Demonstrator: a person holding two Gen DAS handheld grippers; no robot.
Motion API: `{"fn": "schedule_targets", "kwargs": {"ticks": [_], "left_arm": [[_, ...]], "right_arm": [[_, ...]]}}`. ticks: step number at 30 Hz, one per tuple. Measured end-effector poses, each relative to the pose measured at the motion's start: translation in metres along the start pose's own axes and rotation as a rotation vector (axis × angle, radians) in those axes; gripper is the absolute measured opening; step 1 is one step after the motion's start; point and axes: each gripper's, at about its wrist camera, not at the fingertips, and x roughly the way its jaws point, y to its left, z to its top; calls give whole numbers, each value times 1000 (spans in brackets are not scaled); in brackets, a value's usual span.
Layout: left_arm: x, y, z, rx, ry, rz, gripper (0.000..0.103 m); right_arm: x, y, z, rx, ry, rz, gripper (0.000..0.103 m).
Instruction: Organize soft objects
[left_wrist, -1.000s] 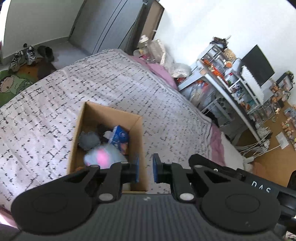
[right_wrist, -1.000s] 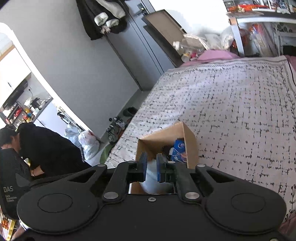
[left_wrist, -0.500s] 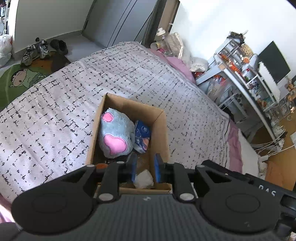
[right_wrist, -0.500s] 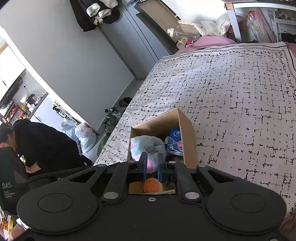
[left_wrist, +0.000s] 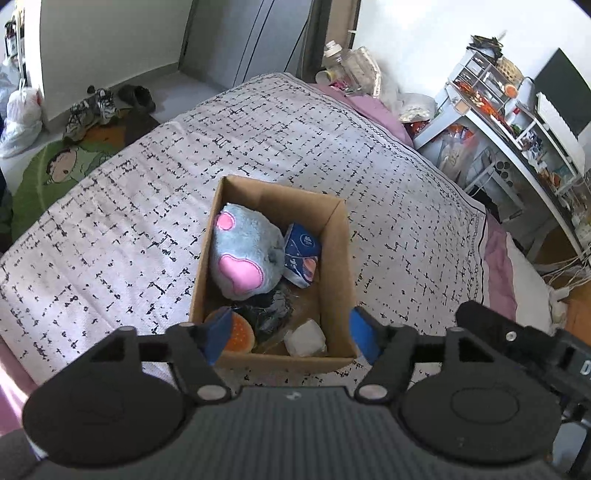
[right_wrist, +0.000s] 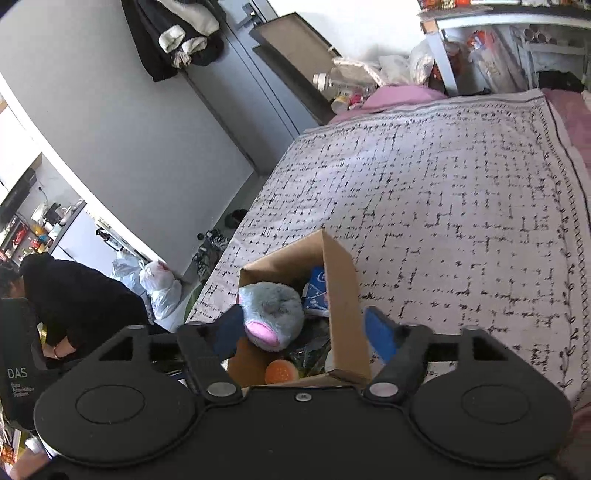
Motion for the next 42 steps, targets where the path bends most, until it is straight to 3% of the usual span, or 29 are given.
{"fn": "schedule_targets", "kwargs": {"ticks": [8, 18, 21, 33, 42], "left_arm": [[-15, -23, -10, 58, -10, 24, 81], [-38, -48, -28, 113, -30, 23, 86], [-46, -53, -33, 120, -43, 21, 92], [-72, -67, -56, 162, -80, 22, 94], [-94, -70, -73, 171, -124, 19, 95]], "right_arm": [[-26, -12, 0, -30, -27, -19, 103], [-53, -30, -3, -37, -36, -65, 103], [-58, -33, -6, -54, -35, -96, 103], [-91, -44, -19, -118, -95, -188, 103], [-112, -46, -28, -160, -88, -201, 103]]}}
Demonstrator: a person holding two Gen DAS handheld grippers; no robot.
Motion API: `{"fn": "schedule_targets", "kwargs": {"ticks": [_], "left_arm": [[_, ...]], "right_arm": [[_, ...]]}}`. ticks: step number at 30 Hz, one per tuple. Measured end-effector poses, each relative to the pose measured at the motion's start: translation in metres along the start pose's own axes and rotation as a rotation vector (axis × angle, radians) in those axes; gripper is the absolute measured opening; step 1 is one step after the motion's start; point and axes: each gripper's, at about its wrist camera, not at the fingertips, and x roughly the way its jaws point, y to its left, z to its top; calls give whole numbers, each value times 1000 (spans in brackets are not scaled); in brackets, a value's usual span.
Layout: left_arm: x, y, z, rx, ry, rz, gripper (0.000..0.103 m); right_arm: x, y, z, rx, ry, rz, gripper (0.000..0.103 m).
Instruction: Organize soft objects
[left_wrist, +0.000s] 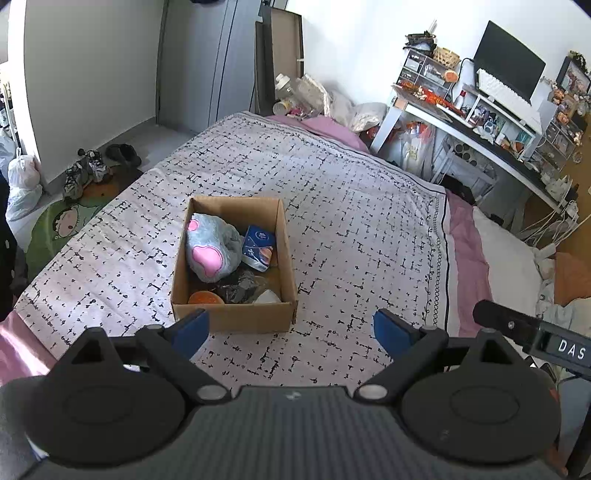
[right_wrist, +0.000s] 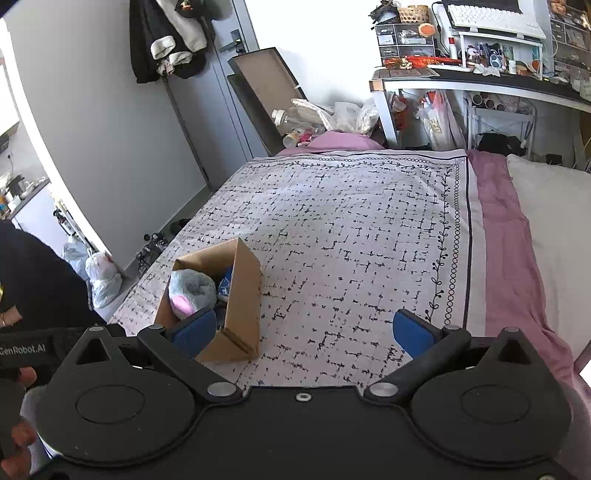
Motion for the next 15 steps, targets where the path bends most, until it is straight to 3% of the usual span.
{"fn": "schedule_targets", "kwargs": {"ticks": [15], "left_arm": [[-31, -11, -24, 69, -82, 29, 99]], "right_arm": [[-30, 2, -19, -65, 10, -21, 103]]}}
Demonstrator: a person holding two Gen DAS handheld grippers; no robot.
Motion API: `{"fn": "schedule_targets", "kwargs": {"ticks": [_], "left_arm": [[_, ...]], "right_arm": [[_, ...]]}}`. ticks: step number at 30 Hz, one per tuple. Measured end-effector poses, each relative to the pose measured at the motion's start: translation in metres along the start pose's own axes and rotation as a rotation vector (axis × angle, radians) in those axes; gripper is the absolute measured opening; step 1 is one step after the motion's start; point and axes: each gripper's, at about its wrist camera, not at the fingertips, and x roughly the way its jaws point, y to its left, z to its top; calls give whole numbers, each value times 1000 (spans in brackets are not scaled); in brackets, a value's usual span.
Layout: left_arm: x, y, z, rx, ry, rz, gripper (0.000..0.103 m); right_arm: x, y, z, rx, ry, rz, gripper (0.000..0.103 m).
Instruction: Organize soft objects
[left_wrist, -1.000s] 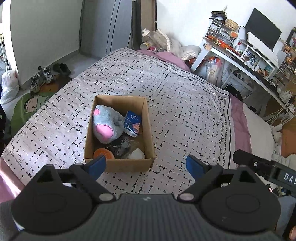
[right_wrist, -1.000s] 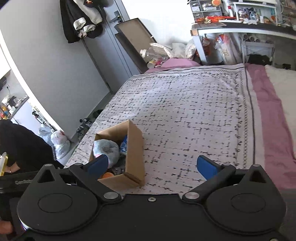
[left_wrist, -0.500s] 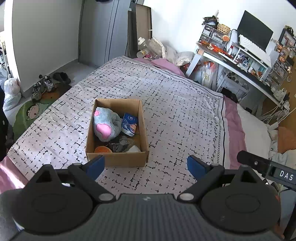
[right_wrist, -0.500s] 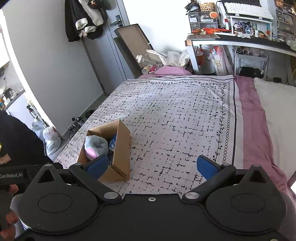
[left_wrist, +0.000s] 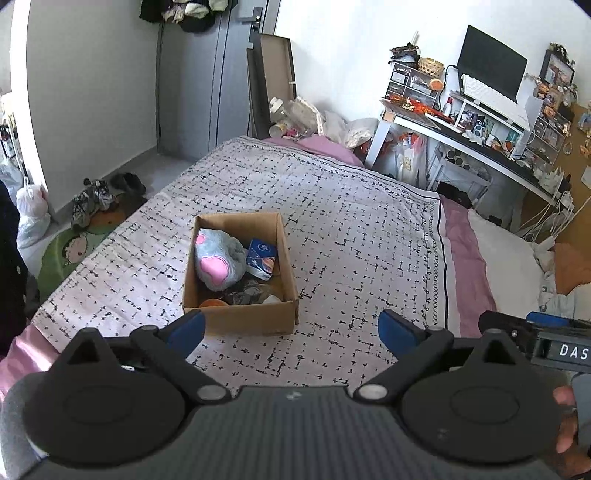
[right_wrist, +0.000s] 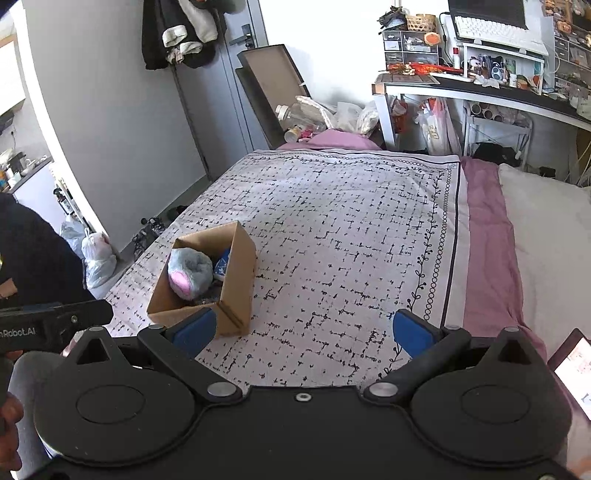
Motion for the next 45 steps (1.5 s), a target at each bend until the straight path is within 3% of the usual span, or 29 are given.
{"fn": "schedule_targets", "kwargs": {"ticks": [5, 17, 45], "left_arm": [[-7, 0, -5, 7, -33, 32, 99], [-15, -6, -12, 60, -42, 33, 102], [-16, -10, -10, 60, -43, 26, 102]], "right_arm": [[-6, -1, -3, -3, -2, -13, 103], [-15, 0, -5, 0, -29, -25, 103], [-17, 0, -7, -6, -32, -32, 103]]}}
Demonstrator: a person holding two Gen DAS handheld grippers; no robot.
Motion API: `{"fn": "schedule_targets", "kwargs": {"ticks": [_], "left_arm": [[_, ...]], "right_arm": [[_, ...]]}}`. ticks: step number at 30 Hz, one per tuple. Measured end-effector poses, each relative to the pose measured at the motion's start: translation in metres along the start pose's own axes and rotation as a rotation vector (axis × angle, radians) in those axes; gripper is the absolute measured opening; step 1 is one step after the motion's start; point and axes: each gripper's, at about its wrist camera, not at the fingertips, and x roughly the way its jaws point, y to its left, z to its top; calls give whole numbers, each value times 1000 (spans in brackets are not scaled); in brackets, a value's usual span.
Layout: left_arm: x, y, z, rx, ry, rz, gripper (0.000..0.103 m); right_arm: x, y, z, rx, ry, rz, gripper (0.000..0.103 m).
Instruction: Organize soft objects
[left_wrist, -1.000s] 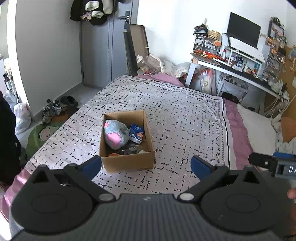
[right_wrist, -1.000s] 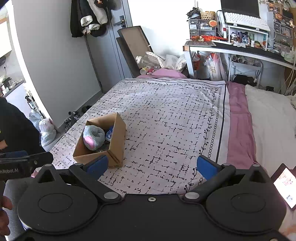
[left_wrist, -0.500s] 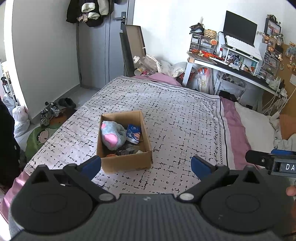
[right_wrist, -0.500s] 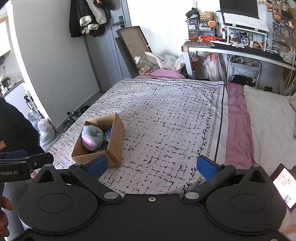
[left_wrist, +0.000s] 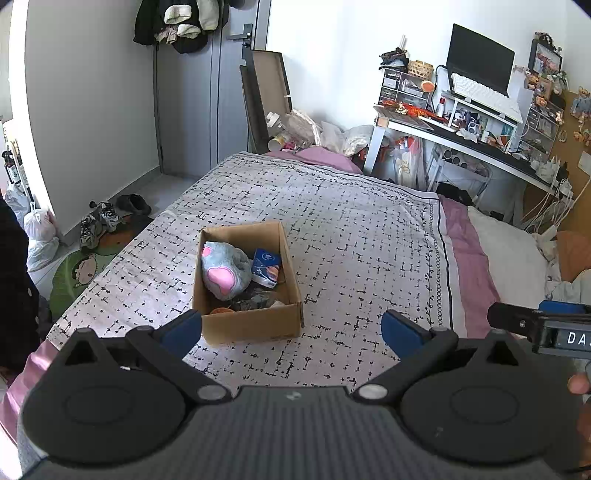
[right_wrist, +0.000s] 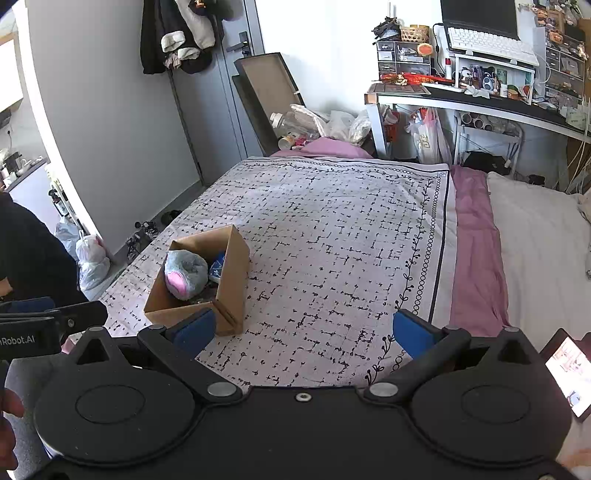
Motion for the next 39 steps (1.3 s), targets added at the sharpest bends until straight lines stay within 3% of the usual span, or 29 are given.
{"fn": "schedule_targets", "kwargs": {"ticks": [39], "left_arm": [[-6, 4, -2, -19, -2, 5, 102]], "right_arm": [[-4, 3, 1, -19, 5, -8, 103]]}}
